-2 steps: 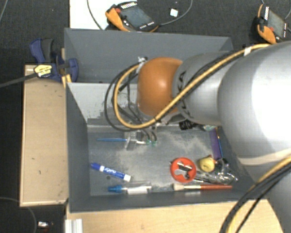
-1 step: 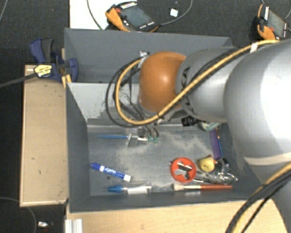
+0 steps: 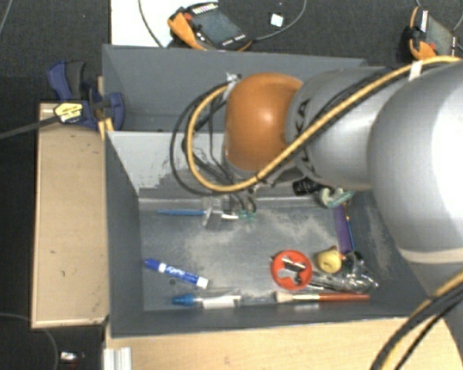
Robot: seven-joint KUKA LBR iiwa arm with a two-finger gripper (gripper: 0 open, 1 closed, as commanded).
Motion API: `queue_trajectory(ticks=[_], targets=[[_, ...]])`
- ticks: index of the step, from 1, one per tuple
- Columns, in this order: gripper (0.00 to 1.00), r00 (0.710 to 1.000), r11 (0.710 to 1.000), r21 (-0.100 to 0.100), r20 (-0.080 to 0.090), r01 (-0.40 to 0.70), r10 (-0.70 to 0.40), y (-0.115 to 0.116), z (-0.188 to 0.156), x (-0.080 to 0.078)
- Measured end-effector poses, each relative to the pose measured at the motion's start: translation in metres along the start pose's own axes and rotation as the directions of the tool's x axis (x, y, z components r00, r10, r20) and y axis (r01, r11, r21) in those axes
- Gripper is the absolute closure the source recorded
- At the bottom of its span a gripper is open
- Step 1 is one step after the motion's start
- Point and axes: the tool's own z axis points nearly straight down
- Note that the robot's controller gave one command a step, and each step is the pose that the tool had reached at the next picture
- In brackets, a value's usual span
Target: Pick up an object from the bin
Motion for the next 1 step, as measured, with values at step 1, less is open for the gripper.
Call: queue_trajectory(ticks=[1], targets=[[1.00,1.000,1.000,0.001,-0.002,-0.001,0.001,-0.0001,-0.0343,0.0001]])
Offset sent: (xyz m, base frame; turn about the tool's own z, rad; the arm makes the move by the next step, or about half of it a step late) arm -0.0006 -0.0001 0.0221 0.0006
